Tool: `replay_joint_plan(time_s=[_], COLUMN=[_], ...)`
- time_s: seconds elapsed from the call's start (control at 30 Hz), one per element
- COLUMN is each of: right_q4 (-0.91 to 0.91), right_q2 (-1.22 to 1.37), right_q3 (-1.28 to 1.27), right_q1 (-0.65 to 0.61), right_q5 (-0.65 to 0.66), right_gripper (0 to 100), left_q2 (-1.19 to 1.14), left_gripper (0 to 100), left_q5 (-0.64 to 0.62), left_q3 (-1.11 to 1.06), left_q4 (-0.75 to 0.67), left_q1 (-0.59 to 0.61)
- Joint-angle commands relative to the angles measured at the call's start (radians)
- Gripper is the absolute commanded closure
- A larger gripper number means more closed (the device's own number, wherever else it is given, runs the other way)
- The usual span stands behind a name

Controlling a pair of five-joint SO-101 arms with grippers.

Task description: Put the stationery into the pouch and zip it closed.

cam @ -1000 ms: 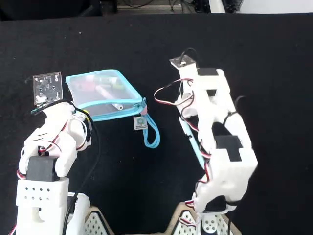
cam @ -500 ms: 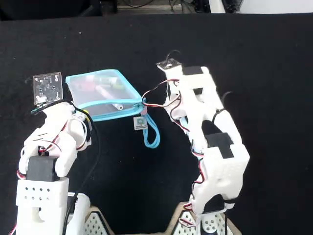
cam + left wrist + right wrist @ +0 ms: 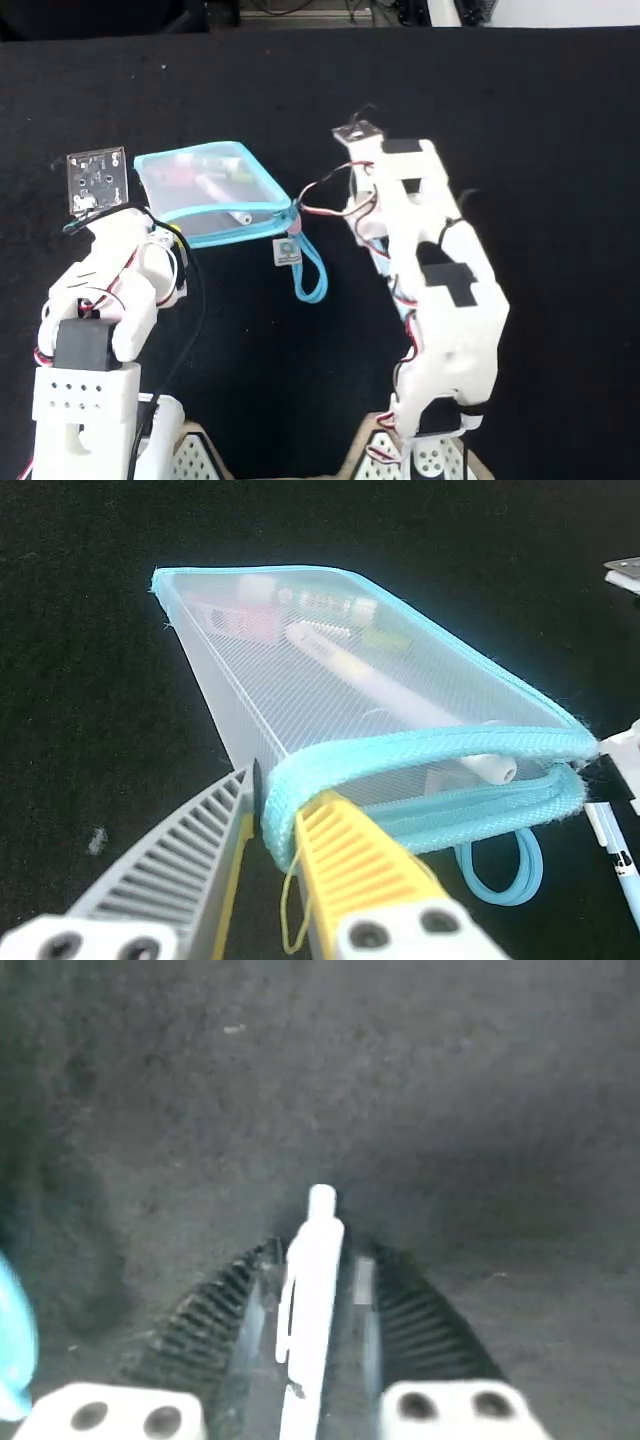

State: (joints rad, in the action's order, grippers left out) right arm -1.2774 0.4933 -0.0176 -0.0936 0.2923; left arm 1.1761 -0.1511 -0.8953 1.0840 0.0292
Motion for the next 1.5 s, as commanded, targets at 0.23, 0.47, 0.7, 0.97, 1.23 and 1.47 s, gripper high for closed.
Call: replay_joint_plan(time_s=[0.23,0.47,0.7,0.97,1.23,1.47], right_q4=[-0.201,-0.285,-0.155,0.229,0.796,1.020], right_q2=[-0.470,-0.911,-1.224,-1.538,-1.863,-2.011], right_q3=[0.010,0.010,-0.054,-0.414,-0.914,-1.164], right_q1=[-0.017,-0.164,-0.374,-0.525,-0.548,-0.548], right_q5=[-0.041,-0.158,-0.278,-0.313,-0.310,-0.308], right_gripper=[98.8,98.8,98.7,98.7,98.7,98.7], left_q2=[0.015,0.015,0.015,0.015,0.015,0.015], left_gripper=[97,97,97,97,97,97], left_q5=[-0.005,-0.005,-0.005,-0.005,-0.005,-0.005], left_q3=[0.015,0.015,0.015,0.015,0.015,0.015], left_q4=[0.002,0.002,0.002,0.002,0.002,0.002], left_q1=[0.005,0.005,0.005,0.005,0.005,0.005])
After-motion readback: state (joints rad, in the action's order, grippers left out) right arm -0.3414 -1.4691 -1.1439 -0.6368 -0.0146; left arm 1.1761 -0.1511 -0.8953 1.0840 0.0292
